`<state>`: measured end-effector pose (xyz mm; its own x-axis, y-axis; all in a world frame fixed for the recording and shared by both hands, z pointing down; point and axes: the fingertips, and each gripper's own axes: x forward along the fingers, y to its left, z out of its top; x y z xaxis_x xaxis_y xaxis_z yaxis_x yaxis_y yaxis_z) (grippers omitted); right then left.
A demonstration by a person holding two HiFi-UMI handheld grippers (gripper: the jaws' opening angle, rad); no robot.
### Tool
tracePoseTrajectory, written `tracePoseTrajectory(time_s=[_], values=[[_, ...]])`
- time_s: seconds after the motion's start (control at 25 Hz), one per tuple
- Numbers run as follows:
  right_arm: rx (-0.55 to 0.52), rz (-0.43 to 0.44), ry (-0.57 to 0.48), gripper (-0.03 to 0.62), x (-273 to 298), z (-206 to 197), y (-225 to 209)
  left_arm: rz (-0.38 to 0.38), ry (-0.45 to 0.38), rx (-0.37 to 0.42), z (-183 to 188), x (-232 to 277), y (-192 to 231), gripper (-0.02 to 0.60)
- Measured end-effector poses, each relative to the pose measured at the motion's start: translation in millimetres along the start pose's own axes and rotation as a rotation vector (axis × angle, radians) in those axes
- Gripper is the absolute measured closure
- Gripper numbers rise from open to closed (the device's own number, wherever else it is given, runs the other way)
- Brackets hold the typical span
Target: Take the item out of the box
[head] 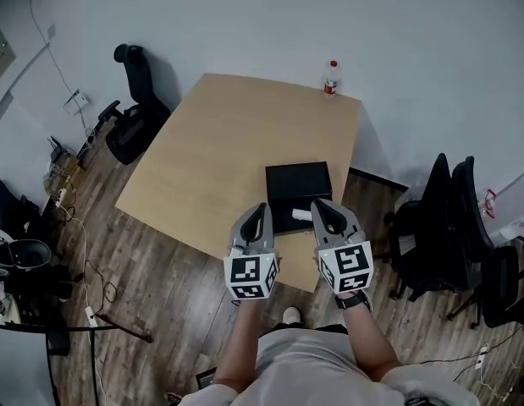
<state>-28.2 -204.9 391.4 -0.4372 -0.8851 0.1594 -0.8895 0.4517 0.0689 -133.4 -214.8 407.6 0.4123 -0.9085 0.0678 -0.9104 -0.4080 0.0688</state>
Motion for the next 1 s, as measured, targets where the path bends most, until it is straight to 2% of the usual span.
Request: tracePoseTrajectory(time_s=[0.32, 0.48, 0.64, 0.8, 1.0], values=[[0.024, -0.013, 0.054, 0.579, 12.5, -21.8, -4.9, -0.049, 0.028, -0.034, -19.3, 18.5, -3.3, 0.574], [0.118, -0.008, 0.165, 0.579, 17.5, -61.3, -19.9, -0.066, 0.063, -0.028, -39.0, 27.4, -12.8, 0.574], [0.126, 0.008, 0.230, 0.579, 31.4, -89.5, -28.5, -0.084, 0.087, -0.062, -60.6, 38.3, -14.5, 0.575], [0.078, 0.061, 0.274, 0.579, 57.3, -107.8, -32.0, -0.090, 0.079, -0.092, -70.8, 61.0, -11.0, 0.575], [0.009, 0.182, 0.388, 0.579, 85.9, -147.7, -34.8, -0.094, 0.116, -0.066, -92.9, 89.7, -9.0, 0.575]])
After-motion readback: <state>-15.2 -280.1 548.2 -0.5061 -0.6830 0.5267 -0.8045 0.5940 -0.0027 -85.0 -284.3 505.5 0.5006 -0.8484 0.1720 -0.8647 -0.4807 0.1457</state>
